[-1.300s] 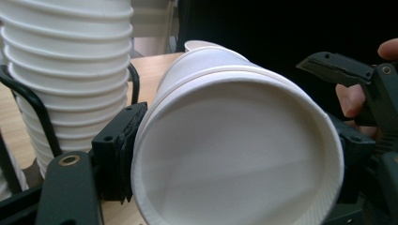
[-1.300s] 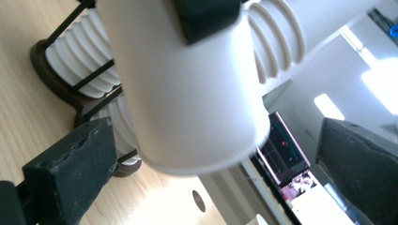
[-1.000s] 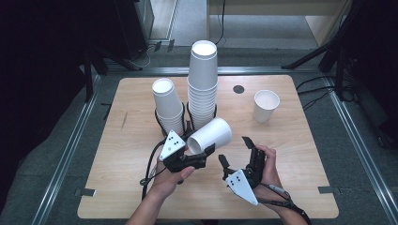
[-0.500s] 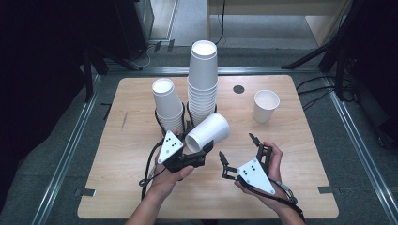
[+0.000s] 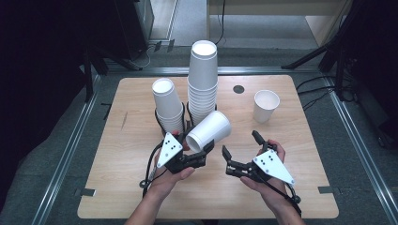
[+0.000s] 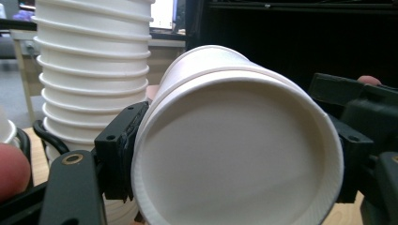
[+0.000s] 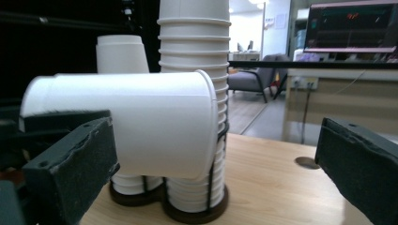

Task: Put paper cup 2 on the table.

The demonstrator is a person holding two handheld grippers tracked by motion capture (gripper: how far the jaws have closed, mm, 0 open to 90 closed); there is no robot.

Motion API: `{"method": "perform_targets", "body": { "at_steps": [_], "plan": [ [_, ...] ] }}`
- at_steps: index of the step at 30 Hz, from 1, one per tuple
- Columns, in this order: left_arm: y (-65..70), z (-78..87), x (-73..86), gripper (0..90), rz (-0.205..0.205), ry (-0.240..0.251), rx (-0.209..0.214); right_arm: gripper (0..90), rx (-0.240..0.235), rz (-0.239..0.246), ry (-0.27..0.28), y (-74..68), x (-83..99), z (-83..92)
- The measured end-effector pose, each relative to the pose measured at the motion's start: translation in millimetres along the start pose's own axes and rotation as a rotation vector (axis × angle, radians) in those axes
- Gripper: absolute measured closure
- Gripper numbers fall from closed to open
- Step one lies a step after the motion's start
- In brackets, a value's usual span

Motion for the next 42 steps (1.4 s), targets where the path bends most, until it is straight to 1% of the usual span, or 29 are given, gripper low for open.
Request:
{"method": "perform_targets", "body": {
  "at_steps": [2, 4, 6, 7, 9, 12, 13, 14, 15, 16, 17, 19, 20, 21, 22, 23, 25, 26, 27, 28, 29, 30, 31, 32, 33, 35, 39, 41, 42],
  "plan": [
    [-0.8, -0.1, 0.3, 23.3, -0.001, 0.005, -0.009, 0.0, -0.016, -0.052, -0.005, -1.4, -2.1, 0.3],
    [-1.6, 0.0, 0.3, 23.2, 0.008, 0.004, -0.033, 0.0, -0.029, -0.098, -0.003, -3.6, -4.0, 0.1],
    [-2.7, 0.3, 0.0, 23.2, 0.017, 0.008, -0.038, 0.0, -0.040, -0.143, -0.013, -5.5, -5.4, 0.1],
    [-2.8, 0.4, 0.2, 23.2, 0.022, 0.014, -0.039, 0.0, -0.042, -0.156, -0.015, -6.3, -5.7, 0.0],
    [-2.9, 0.1, 0.5, 23.2, 0.021, 0.024, -0.046, 0.0, -0.051, -0.195, -0.022, -8.2, -6.5, -0.5],
    [-2.9, -0.5, 1.3, 23.1, 0.024, 0.025, -0.046, 0.0, -0.067, -0.258, -0.038, -10.3, -6.8, -1.4],
    [-2.5, -0.7, 1.6, 23.2, 0.025, 0.024, -0.042, 0.0, -0.079, -0.289, -0.055, -10.8, -7.2, -1.5],
    [-2.1, -1.0, 1.8, 23.1, 0.026, 0.023, -0.041, 0.0, -0.087, -0.322, -0.059, -11.6, -7.5, -1.5],
    [-1.6, -1.5, 2.1, 23.1, 0.026, 0.024, -0.040, 0.0, -0.089, -0.344, -0.058, -12.4, -7.8, -1.6],
    [-1.2, -1.8, 2.2, 23.1, 0.025, 0.024, -0.037, 0.0, -0.092, -0.354, -0.056, -13.0, -7.9, -1.8],
    [-0.7, -1.9, 2.3, 23.1, 0.026, 0.024, -0.037, 0.0, -0.093, -0.364, -0.055, -13.3, -8.1, -1.9],
    [0.2, -2.4, 2.6, 23.1, 0.026, 0.028, -0.032, 0.0, -0.089, -0.407, -0.057, -12.6, -8.4, -1.8],
    [0.4, -2.5, 2.6, 23.1, 0.028, 0.027, -0.031, 0.0, -0.093, -0.436, -0.062, -11.6, -8.5, -1.8],
    [0.5, -2.4, 2.6, 23.0, 0.030, 0.028, -0.029, 0.0, -0.085, -0.474, -0.073, -10.6, -8.9, -2.0],
    [0.4, -2.3, 2.6, 23.1, 0.030, 0.031, -0.028, 0.0, -0.074, -0.498, -0.083, -10.1, -9.4, -2.1],
    [0.3, -2.5, 2.6, 23.1, 0.032, 0.033, -0.028, 0.0, -0.077, -0.518, -0.088, -9.7, -9.7, -2.0],
    [0.0, -2.4, 2.5, 23.1, 0.032, 0.035, -0.027, 0.0, -0.082, -0.586, -0.101, -8.5, -10.2, -1.9],
    [0.0, -2.4, 2.6, 23.1, 0.031, 0.037, -0.026, 0.0, -0.098, -0.617, -0.102, -7.5, -10.2, -1.8],
    [0.2, -2.3, 2.6, 23.0, 0.030, 0.037, -0.027, 0.0, -0.090, -0.639, -0.103, -6.2, -10.2, -2.2],
    [0.3, -2.3, 2.7, 23.1, 0.028, 0.038, -0.029, 0.0, -0.089, -0.651, -0.104, -5.2, -10.3, -2.3],
    [0.4, -2.2, 2.7, 23.1, 0.029, 0.039, -0.030, 0.0, -0.094, -0.678, -0.100, -3.9, -10.6, -2.7],
    [0.7, -2.2, 2.8, 23.1, 0.029, 0.042, -0.029, 0.0, -0.085, -0.708, -0.101, -2.5, -10.9, -3.3],
    [1.1, -2.2, 2.7, 23.1, 0.027, 0.045, -0.029, 0.0, -0.087, -0.737, -0.107, -1.0, -11.1, -4.0],
    [1.4, -2.2, 2.7, 23.1, 0.027, 0.046, -0.029, 0.0, -0.087, -0.777, -0.108, 0.0, -11.7, -4.5],
    [1.7, -2.3, 2.6, 23.1, 0.029, 0.048, -0.028, 0.0, -0.079, -0.790, -0.110, 0.4, -11.8, -5.2],
    [2.4, -2.3, 2.7, 23.1, 0.026, 0.047, -0.025, 0.0, -0.078, -0.830, -0.112, 1.5, -11.8, -6.8],
    [4.2, -3.2, 3.7, 23.1, 0.025, 0.048, -0.020, 0.0, -0.079, -0.935, -0.140, 1.3, -11.7, -9.5],
    [5.2, -3.6, 4.4, 23.1, 0.023, 0.045, -0.018, 0.0, -0.066, -0.987, -0.160, 1.5, -10.2, -11.4],
    [5.8, -3.9, 4.7, 23.1, 0.023, 0.046, -0.015, 0.0, -0.075, -1.020, -0.166, 1.6, -9.2, -12.4]
  ]
}}
Point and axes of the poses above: each handheld gripper's, and its own axes: z roughly backward along the jaws, x roughly out of its underside, y roughly to its right, the point moved 1 cm from there along -z, roughly forward along the jaws, and after that the axes turned 5 degrees about z, right-handed, at the moved point
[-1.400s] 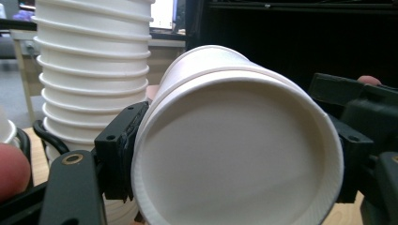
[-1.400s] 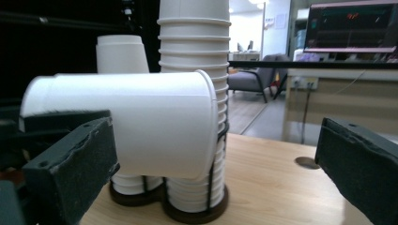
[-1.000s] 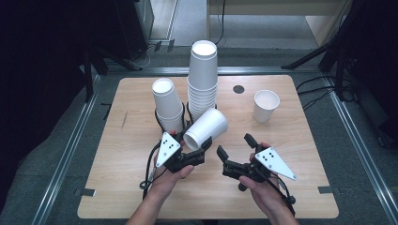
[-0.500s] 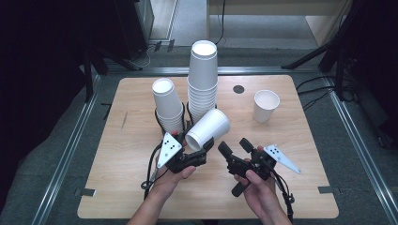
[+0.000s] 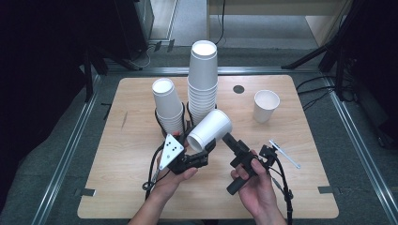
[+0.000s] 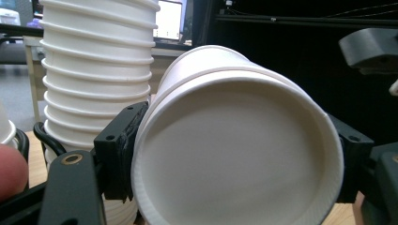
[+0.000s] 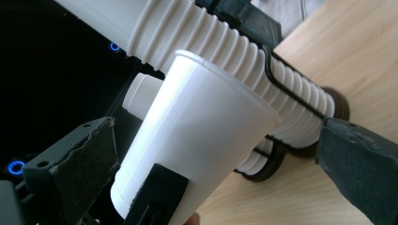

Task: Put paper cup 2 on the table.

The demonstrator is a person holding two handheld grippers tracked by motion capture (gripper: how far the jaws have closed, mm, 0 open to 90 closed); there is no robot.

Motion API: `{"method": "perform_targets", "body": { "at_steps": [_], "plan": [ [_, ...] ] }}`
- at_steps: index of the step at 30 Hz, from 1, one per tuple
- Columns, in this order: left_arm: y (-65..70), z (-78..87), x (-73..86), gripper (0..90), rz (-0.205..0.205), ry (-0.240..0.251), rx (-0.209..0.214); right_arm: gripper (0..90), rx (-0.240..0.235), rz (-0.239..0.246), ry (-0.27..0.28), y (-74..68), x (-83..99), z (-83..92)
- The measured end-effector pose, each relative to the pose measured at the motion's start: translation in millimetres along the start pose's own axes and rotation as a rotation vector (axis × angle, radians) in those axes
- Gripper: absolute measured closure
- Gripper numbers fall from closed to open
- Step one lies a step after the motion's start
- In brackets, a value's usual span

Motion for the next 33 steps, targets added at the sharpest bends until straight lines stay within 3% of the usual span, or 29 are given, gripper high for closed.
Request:
{"method": "perform_targets", "body": {
  "at_steps": [8, 17, 33],
  "plan": [
    [4.5, -1.4, 2.0, 23.1, -0.013, -0.006, 0.016, 0.0, -0.003, -0.185, -0.022, 1.0, 4.0, -9.0],
    [6.9, -1.4, 2.7, 23.1, -0.010, -0.006, 0.031, 0.0, -0.023, -0.312, -0.011, 2.0, 6.5, -21.7],
    [14.2, -2.2, 4.8, 23.1, -0.023, -0.008, 0.061, 0.0, -0.027, -0.413, -0.019, 7.9, 2.4, -32.7]
  ]
}}
Point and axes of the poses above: each handheld gripper's, and its own axes: z roughly backward along the jaws, x roughly out of its underside, y roughly to its right, the point moved 1 cm from there along -z, roughly forward along the jaws, and after that the axes turned 5 degrees about z, right-handed, at the moved point
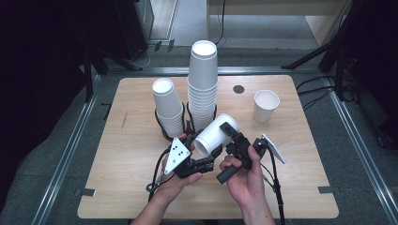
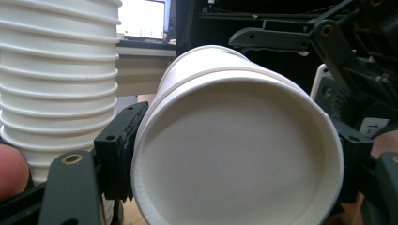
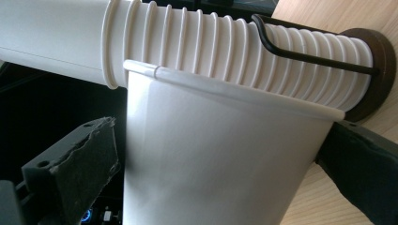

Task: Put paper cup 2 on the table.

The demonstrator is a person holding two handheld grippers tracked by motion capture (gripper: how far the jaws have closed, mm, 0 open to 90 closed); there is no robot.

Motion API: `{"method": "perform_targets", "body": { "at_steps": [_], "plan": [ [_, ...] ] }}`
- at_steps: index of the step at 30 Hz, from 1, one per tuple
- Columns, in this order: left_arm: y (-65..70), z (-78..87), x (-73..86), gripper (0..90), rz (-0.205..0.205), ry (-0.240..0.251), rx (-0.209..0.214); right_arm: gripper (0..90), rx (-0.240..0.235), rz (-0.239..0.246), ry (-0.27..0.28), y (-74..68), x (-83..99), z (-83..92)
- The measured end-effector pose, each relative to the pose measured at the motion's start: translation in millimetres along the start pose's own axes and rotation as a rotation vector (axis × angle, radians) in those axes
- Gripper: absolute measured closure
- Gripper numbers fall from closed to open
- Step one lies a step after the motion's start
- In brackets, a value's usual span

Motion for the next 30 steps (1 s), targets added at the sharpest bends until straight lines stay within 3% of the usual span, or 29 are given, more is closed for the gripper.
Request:
{"method": "perform_targets", "body": {
  "at_steps": [8, 21, 30],
  "plan": [
    [1.8, -0.2, 1.2, 23.1, -0.012, -0.005, 0.014, 0.5, -0.004, -0.022, -0.009, 1.6, 1.1, -5.4],
    [1.9, -1.0, 2.7, 22.3, -0.016, -0.005, 0.023, 9.8, -0.017, -0.048, 0.006, 1.6, 3.1, -5.1],
    [0.6, 1.6, 0.3, 19.7, 0.004, 0.003, 0.036, 13.2, -0.031, 0.021, 0.050, -2.5, 8.5, -2.2]
  ]
}}
Point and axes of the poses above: each handheld gripper's, and its own axes: z roughly backward along the jaws, x roughly out of its underside, y roughly to its right, the point moved 1 cm from there along -z, roughly forward along the jaws, and after that the axes turned 5 degrees about z, right-handed, at the moved point
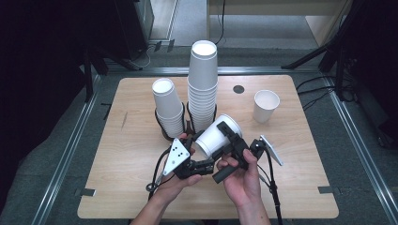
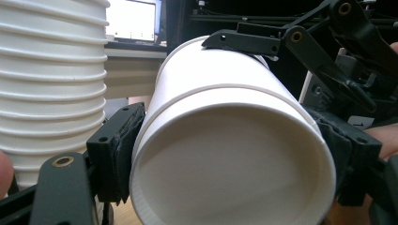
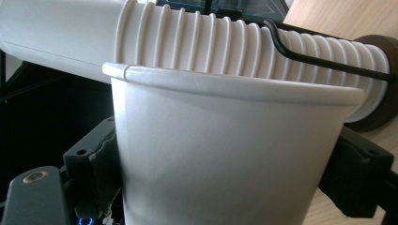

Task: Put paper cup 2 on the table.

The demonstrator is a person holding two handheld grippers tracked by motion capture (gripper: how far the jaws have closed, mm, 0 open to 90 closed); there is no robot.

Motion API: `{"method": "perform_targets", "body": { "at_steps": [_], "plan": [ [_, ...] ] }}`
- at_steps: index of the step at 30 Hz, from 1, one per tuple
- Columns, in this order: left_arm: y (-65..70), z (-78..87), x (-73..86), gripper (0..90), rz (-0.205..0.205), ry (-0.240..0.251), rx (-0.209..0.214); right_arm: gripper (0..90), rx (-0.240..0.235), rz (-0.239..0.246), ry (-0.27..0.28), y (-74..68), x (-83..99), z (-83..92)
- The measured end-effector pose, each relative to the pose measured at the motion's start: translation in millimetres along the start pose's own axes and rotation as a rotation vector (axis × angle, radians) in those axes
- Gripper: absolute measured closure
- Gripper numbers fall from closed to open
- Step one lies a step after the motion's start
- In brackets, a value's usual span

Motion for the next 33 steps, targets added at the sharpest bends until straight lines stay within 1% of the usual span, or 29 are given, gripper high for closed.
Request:
{"method": "perform_targets", "body": {
  "at_steps": [2, 3, 6, 9, 10, 14, 15, 18, 23, 28, 33],
  "plan": [
    [0.0, 0.7, -1.5, 19.6, 0.003, -0.001, -0.003, 13.2, -0.005, 0.012, 0.010, -0.7, 0.4, -0.5],
    [-0.3, 1.3, -2.2, 18.7, 0.008, -0.001, -0.003, 13.2, -0.008, 0.023, 0.020, -0.8, 0.4, -0.9],
    [-2.9, 3.1, -4.7, 15.2, 0.025, 0.002, 0.006, 13.3, -0.015, 0.030, 0.029, -1.3, -1.0, -0.9],
    [-5.4, 4.2, -6.4, 13.2, 0.040, 0.006, 0.002, 13.2, -0.022, 0.063, 0.042, -1.7, -2.2, -0.9],
    [-6.0, 4.7, -6.8, 12.7, 0.039, 0.005, -0.002, 13.2, -0.022, 0.065, 0.048, -2.5, -2.9, -0.7],
    [-6.7, 5.5, -7.9, 11.1, 0.045, 0.004, 0.007, 13.2, -0.017, 0.086, 0.071, -2.6, -7.1, -1.4],
    [-6.6, 5.5, -7.9, 11.1, 0.047, 0.003, 0.010, 13.2, -0.012, 0.100, 0.079, -2.6, -8.1, -1.4],
    [-6.4, 5.3, -7.9, 10.5, 0.049, -0.007, 0.018, 13.2, -0.015, 0.119, 0.096, -2.7, -9.8, -1.9],
    [-7.2, 4.8, -7.3, 9.6, 0.057, -0.019, 0.019, 13.1, -0.001, 0.173, 0.120, -4.1, -14.7, -2.9],
    [-10.1, 5.6, -8.2, 9.6, 0.076, -0.018, 0.014, 13.1, 0.012, 0.239, 0.145, -6.0, -20.9, -2.3],
    [-12.3, 6.9, -9.3, 9.6, 0.082, -0.014, 0.010, 13.1, 0.023, 0.281, 0.169, -5.9, -26.2, -1.1]
  ]
}}
Point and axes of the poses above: each handheld gripper's, and its own axes: z roughly backward along the jaws, x roughly out of its underside, y roughly to its right, the point moved 1 cm from there along -z, roughly forward along the jaws, and after that the axes turned 5 degrees about z, right-handed, at the moved point
